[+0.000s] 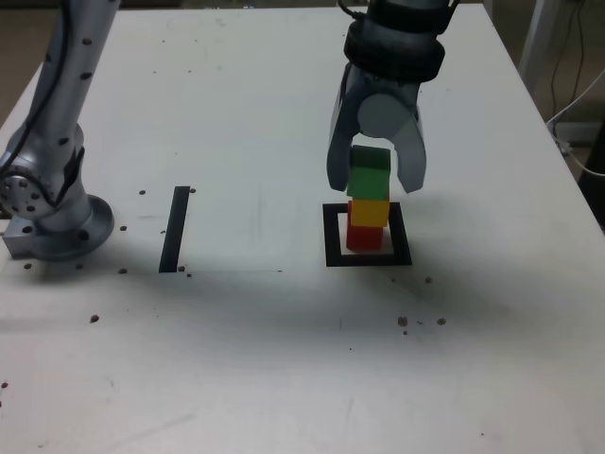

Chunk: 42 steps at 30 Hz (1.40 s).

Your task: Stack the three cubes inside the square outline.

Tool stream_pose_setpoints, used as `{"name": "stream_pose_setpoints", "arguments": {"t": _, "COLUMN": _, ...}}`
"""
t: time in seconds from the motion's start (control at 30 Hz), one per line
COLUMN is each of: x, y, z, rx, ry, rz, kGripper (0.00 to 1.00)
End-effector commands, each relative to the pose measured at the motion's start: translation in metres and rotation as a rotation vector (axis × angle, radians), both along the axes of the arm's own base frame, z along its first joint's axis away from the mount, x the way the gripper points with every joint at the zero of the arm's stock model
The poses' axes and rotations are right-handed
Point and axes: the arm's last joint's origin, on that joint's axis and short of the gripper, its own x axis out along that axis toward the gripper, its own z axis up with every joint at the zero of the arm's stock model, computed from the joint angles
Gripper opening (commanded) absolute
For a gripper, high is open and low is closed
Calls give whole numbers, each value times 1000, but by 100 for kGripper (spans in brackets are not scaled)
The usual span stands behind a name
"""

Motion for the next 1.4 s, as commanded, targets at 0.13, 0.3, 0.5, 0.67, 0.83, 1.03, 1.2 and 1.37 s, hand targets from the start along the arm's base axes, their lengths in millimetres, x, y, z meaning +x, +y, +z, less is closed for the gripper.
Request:
{"name": "stream_pose_setpoints", "arguments": {"t": 0.13, "x": 0, "y": -1, "z": 0, "rx": -1, "ry": -3, "rz": -5, "kGripper": 100}}
{"name": "stream_pose_setpoints", "arguments": {"t": 0.3, "x": 0, "y": -1, "z": 1, "rx": -2, "ry": -6, "rz": -7, "kGripper": 100}}
{"name": "stream_pose_setpoints", "arguments": {"t": 0.5, "x": -2, "y": 0, "z": 0, "rx": 3, "ry": 1, "rz": -9, "kGripper": 100}}
{"name": "stream_pose_setpoints", "arguments": {"t": 0.67, "x": -5, "y": 1, "z": 8, "rx": 27, "ry": -21, "rz": -12, "kGripper": 100}}
{"name": "stream_pose_setpoints", "arguments": {"t": 0.83, "x": -14, "y": 3, "z": 21, "rx": 58, "ry": -49, "rz": -9, "kGripper": 100}}
{"name": "stream_pose_setpoints", "arguments": {"t": 1.03, "x": -36, "y": 5, "z": 37, "rx": 84, "ry": -65, "rz": 0, "kGripper": 100}}
{"name": "stream_pose_setpoints", "arguments": {"t": 1.2, "x": -62, "y": 8, "z": 47, "rx": 97, "ry": -65, "rz": 18, "kGripper": 100}}
{"name": "stream_pose_setpoints", "arguments": {"t": 1.37, "x": -96, "y": 11, "z": 47, "rx": 124, "ry": -41, "rz": 46, "kGripper": 100}}
